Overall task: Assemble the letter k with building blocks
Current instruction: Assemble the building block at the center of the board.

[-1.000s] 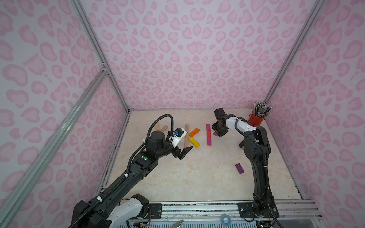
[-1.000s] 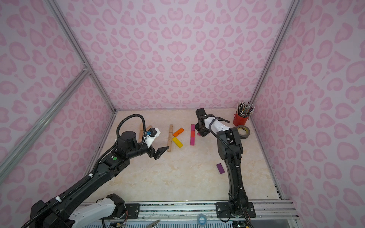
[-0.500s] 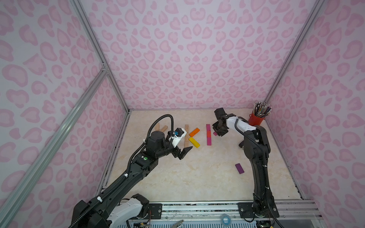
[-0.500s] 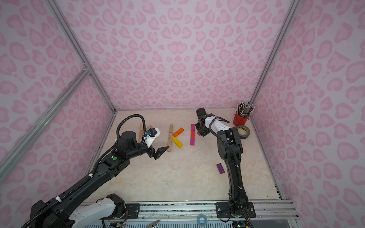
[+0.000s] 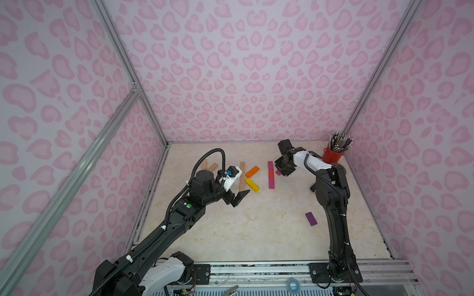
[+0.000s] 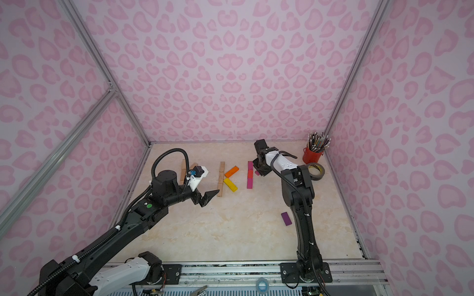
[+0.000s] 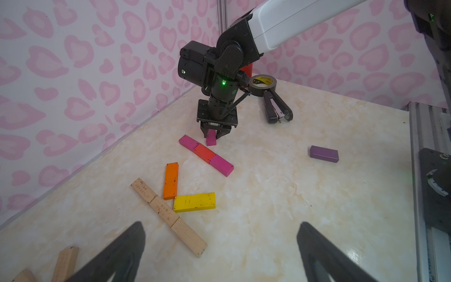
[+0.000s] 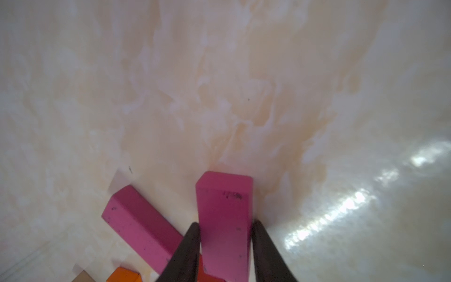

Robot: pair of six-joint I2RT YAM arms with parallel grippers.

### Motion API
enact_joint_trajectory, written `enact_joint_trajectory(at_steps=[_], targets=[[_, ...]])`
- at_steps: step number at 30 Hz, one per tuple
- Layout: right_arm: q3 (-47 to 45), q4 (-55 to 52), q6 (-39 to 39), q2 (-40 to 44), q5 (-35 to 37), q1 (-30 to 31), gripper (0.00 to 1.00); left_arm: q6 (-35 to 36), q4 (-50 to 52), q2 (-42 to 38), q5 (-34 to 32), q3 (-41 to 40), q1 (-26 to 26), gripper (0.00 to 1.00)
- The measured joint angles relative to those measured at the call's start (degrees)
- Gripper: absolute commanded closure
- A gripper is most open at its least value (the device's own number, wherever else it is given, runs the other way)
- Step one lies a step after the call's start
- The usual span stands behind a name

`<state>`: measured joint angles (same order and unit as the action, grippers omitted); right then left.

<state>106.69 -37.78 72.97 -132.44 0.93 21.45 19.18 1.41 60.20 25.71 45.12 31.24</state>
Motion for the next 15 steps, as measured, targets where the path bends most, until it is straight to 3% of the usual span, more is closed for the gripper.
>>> enact_joint_trajectory(at_steps=[15], targets=[[0.8, 0.5, -1.5, -0.5, -1.1, 0.1, 0.62, 0.0, 0.0, 0.0, -0.2, 0.0, 0.0, 0.01]])
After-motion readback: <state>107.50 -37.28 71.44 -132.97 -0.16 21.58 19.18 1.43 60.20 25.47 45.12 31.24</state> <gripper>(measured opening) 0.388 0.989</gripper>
